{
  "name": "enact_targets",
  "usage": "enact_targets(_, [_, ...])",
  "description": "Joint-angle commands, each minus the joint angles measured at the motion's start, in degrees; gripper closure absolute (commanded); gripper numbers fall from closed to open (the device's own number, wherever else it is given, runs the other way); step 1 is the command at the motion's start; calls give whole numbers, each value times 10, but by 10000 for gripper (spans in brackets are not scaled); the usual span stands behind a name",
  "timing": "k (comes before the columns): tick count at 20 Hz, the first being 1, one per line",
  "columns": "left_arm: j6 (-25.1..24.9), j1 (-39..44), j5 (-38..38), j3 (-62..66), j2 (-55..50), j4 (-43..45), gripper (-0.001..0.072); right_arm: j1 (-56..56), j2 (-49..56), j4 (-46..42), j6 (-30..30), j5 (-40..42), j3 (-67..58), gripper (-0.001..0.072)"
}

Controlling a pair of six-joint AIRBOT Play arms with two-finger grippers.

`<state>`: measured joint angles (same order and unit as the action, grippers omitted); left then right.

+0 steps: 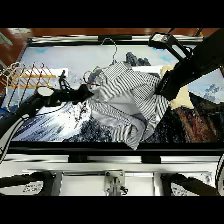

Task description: Fold the shirts.

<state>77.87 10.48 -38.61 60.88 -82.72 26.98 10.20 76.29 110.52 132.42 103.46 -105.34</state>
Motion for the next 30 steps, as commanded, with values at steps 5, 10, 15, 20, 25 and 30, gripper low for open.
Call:
enact_targets(5, [-24, -101, -42, 5, 23, 0, 643, 0, 0, 30, -3, 0, 0, 633])
enact_targets(10, [-59, -101, -42, 40, 42, 0, 643, 0, 0, 37, -5, 1, 11, 633])
enact_targets(15, [-59, -101, -41, 86, 45, 0, 643, 0, 0, 47, -5, 4, 29, 633])
enact_targets(20, [-54, -102, -45, 91, 40, 22, 643, 0, -1, 53, -4, 5, 28, 633])
enact_targets(25, [-4, -101, -82, 91, 24, 85, 644, 0, -14, 54, -2, -2, 28, 633])
enact_targets(30, [24, -101, -91, 91, 18, 136, 643, 0, -19, 71, 0, -2, 29, 634])
